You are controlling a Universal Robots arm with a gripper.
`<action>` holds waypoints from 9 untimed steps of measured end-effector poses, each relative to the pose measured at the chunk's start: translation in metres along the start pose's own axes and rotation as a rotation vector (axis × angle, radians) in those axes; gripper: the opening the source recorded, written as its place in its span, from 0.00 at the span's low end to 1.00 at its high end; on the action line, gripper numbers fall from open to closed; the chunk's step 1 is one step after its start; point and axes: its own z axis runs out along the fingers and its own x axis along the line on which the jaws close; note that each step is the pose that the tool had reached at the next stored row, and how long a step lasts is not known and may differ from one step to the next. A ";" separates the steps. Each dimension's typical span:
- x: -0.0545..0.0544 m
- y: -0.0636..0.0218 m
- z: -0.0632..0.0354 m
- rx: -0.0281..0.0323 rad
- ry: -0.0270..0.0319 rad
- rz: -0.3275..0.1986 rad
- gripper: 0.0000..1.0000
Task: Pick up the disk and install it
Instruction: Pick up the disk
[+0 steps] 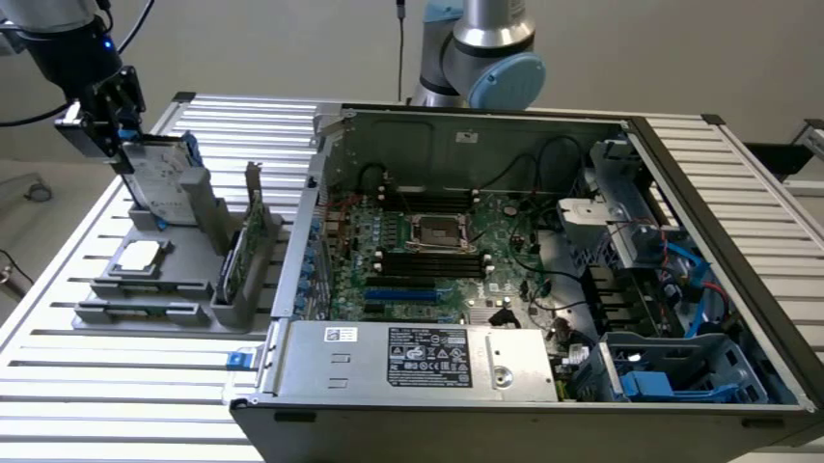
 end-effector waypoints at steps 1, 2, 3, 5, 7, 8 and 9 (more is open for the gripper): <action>0.000 0.0000 0.0000 -0.0002 0.0000 0.000 0.56; 0.000 -0.0001 -0.0001 -0.0003 0.0000 0.000 0.56; 0.000 -0.0001 -0.0001 -0.0004 0.0001 0.000 0.56; 0.000 -0.0001 -0.0001 -0.0006 0.0000 0.000 0.54; 0.000 0.0000 -0.0001 -0.0009 0.0000 0.000 0.47; 0.000 0.0000 -0.0001 -0.0010 0.0000 0.000 0.47; 0.000 0.0000 -0.0001 -0.0010 0.0000 0.000 0.47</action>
